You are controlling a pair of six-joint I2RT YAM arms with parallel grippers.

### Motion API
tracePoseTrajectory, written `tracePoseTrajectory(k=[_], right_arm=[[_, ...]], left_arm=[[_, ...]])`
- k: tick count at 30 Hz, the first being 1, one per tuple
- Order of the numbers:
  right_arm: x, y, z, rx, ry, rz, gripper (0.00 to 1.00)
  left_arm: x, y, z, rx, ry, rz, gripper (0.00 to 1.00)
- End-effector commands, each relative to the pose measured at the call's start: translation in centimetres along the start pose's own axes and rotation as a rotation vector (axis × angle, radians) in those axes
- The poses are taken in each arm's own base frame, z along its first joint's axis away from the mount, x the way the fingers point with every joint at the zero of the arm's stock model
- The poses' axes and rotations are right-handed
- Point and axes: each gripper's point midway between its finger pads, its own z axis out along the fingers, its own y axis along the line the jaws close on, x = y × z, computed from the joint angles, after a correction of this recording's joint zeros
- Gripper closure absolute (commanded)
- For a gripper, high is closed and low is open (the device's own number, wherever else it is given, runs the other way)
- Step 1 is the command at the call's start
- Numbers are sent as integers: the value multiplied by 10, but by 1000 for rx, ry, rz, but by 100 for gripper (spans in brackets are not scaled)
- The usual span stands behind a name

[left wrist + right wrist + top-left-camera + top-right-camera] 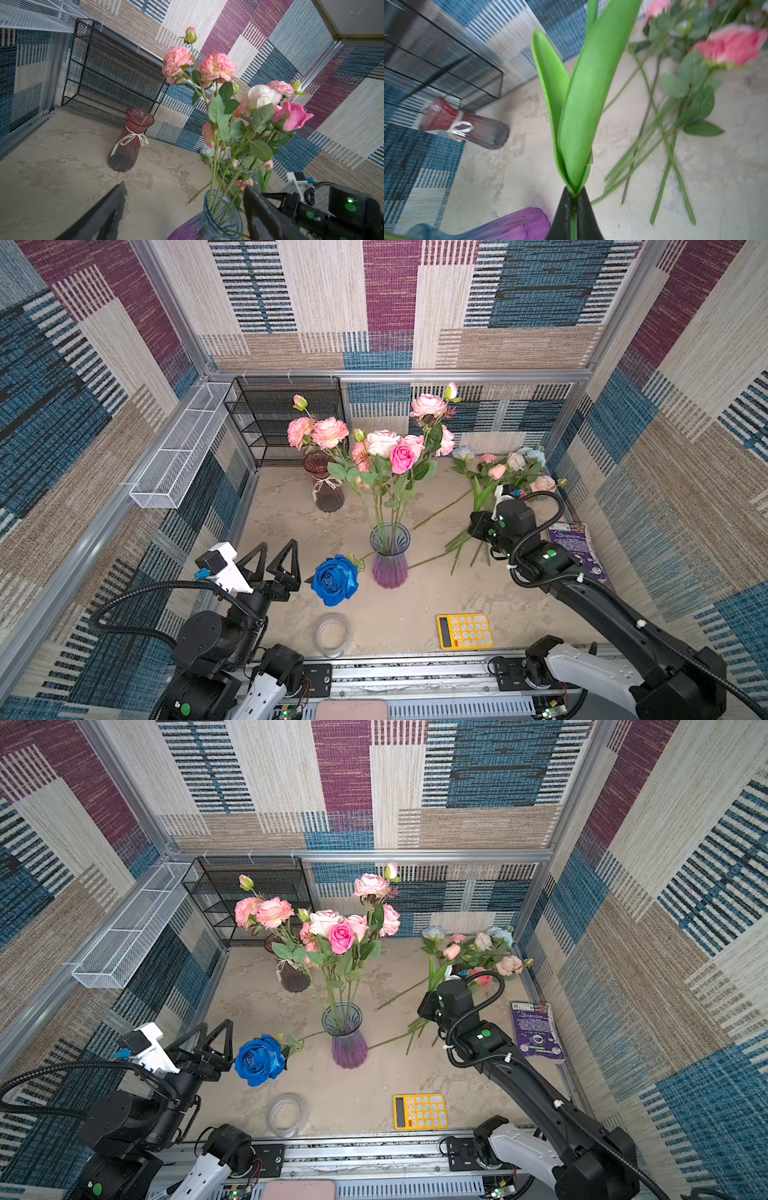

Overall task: Arrange the flowers into the vase
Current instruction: 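Lift the pink tulip with the right gripper and lower its stem into the vase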

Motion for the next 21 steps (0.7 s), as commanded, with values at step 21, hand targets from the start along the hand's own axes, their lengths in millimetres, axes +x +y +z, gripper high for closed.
tracePoseTrajectory(k=[21], right_arm=[[-69, 231, -167, -773, -649, -399, 100]], left_arm=[[-15, 0, 4, -33, -39, 20, 11]])
